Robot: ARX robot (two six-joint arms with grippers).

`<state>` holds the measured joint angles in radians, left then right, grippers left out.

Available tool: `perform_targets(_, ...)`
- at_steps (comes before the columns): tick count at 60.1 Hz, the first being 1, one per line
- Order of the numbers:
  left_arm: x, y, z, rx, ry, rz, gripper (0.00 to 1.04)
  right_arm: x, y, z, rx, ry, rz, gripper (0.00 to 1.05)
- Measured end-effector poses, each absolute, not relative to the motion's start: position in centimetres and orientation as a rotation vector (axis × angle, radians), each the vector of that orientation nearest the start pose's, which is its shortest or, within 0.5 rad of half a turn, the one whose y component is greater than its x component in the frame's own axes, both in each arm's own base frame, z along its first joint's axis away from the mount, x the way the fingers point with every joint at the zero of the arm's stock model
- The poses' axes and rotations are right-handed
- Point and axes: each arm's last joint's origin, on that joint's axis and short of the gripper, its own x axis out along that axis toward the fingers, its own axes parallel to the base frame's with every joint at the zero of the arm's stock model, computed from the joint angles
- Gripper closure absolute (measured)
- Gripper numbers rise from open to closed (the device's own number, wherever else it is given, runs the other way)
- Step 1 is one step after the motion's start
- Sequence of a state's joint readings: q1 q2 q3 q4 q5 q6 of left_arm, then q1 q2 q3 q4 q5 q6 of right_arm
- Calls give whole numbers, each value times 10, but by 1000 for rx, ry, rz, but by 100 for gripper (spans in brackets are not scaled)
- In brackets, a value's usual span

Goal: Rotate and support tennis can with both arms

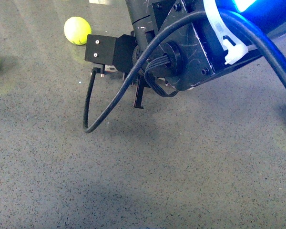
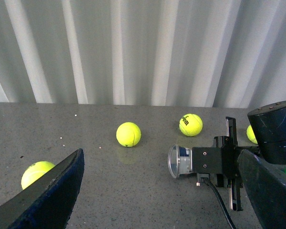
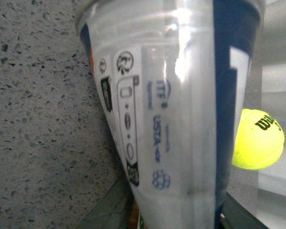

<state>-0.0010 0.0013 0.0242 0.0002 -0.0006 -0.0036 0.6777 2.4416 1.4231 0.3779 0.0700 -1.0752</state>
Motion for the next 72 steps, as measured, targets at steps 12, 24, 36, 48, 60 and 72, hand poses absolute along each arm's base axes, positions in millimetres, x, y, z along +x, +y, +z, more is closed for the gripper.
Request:
perform_targets(12, 96, 0, 172, -4, -23, 0, 7, 369, 296, 40, -1167, 278, 886, 44)
perform_targets(24, 96, 0, 172, -4, -23, 0, 7, 364, 291, 53, -1101, 323, 888, 11)
perform_targets(36, 96, 0, 172, -4, -23, 0, 7, 353, 279, 55, -1063, 400, 892, 7)
perform_targets(48, 96, 0, 172, -4, -23, 0, 7, 344, 262, 68, -969, 450, 848, 7)
perform_targets(60, 96, 0, 172, -4, -23, 0, 7, 344, 226, 89, -881, 446, 705, 7)
perform_targets(72, 96, 0, 172, -4, -23, 0, 7, 341, 176, 111, -755, 451, 516, 7)
